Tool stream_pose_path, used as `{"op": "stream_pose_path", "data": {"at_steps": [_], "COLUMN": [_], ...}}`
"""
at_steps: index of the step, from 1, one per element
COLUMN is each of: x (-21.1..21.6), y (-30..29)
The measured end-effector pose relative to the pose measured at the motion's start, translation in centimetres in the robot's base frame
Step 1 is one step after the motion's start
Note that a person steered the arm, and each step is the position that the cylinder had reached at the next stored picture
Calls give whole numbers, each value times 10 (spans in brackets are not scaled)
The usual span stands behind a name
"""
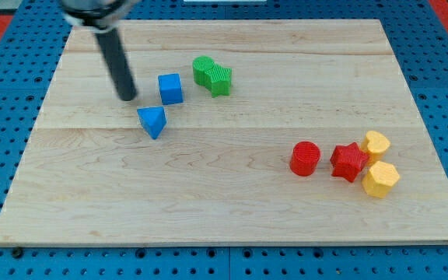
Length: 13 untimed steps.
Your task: Push the green star to the right of the blue triangle
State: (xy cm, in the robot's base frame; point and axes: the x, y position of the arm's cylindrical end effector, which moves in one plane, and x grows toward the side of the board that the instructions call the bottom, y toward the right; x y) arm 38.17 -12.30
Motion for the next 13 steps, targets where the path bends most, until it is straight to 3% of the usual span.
{"op": "stream_pose_path", "data": {"at_steps": [1, 2, 3, 4, 6, 7, 8, 10, 11, 12, 13], "x": [5, -27, -91, -97, -40, -78, -32, -30, 14, 55, 56], "y": [50, -10, 37, 109, 78, 94, 160, 70, 89, 46, 42]}}
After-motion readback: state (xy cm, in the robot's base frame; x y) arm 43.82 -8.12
